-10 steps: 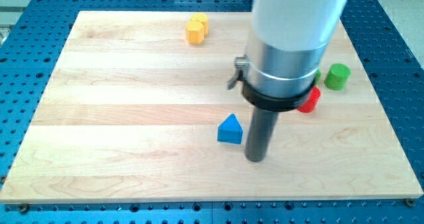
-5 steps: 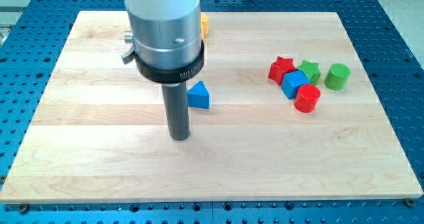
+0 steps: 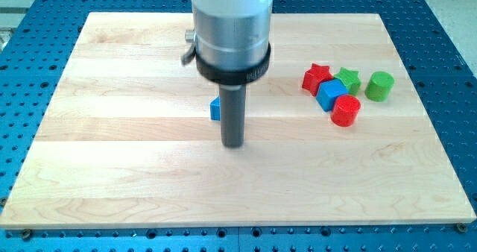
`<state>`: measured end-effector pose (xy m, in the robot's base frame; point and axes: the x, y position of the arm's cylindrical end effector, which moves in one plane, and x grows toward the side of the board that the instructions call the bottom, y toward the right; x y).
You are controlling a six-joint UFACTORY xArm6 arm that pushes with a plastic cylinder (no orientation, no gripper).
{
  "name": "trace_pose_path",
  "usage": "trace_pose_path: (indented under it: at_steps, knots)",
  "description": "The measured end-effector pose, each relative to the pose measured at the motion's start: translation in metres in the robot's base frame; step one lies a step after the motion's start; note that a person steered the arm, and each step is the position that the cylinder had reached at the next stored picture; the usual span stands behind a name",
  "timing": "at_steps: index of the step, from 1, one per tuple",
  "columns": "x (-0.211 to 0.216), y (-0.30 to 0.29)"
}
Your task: Push the blue triangle towards the center left of the board
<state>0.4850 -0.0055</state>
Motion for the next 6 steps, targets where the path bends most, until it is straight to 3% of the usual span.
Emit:
trace_pose_path:
  at_steps: [2, 3, 4, 6]
  knots:
    - [-0.062, -0.035]
    - [-0.042, 0.02]
    - [-0.088, 0.012]
    - [-0.094, -0.135]
